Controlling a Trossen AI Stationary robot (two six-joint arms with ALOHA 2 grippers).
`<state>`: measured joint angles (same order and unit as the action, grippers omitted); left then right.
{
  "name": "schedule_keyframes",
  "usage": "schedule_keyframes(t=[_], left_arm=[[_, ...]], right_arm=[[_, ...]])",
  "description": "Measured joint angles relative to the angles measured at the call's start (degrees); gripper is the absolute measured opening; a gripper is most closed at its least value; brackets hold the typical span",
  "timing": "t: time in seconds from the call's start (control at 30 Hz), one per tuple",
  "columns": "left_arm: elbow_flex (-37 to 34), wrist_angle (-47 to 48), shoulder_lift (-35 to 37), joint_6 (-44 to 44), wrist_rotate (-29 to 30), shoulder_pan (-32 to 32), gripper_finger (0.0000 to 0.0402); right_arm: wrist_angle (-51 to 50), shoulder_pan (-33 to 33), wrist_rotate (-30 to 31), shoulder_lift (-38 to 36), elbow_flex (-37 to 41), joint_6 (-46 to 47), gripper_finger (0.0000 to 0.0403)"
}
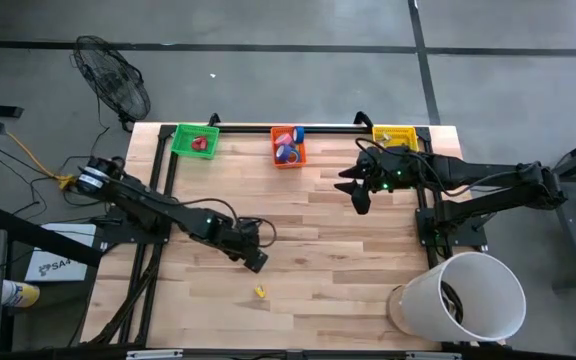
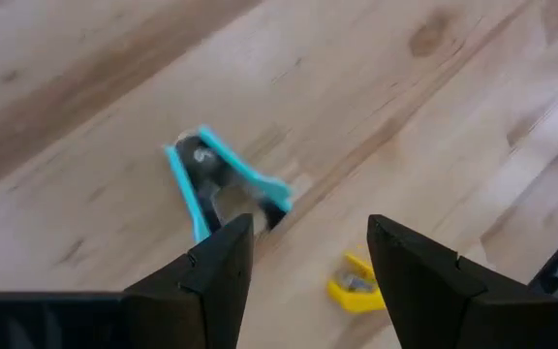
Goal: Pick and place Stapler, Stapler remover, tape
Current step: Put the blue staple remover into the yellow bin
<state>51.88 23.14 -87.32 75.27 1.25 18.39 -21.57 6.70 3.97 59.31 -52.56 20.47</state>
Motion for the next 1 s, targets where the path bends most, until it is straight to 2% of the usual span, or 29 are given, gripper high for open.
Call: schedule_keyframes(t=[0.2, 0.37, 0.57, 0.73, 0.83, 1.0], left_arm=[[-0.1, -0.14, -1.56, 0.08, -0.42, 0.0, 0.0198], [-0.04, -0.71, -1.49, 0.04, 2.27, -0.02, 0.02], [-0.04, -0.74, -1.34, -0.01, 2.15, -0.02, 0.025], [-0.04, -0.08, -1.34, 1.55, -1.4, -0.51, 0.0301], [-0.04, 1.1, -1.34, 1.54, -4.4, -1.37, 0.0309], [-0.04, 1.39, -1.34, 1.25, -4.8, -3.05, 0.0308]], right_arm=[[-0.53, 0.0, 0.02, 0.0, 0.0, 0.0, 0.0185], [-0.82, 0.01, -0.07, 0.0, 0.0, -0.07, 0.0184], [-0.94, 0.02, -0.12, 0.0, 0.0, -0.17, 0.0185], [-0.97, 0.0, -0.42, 0.0, 0.0, -0.17, 0.0184], [-1.03, 0.02, -0.44, 0.0, 0.0, -0.17, 0.0185], [-1.08, 0.01, -0.43, 0.0, 0.0, -0.42, 0.0184]])
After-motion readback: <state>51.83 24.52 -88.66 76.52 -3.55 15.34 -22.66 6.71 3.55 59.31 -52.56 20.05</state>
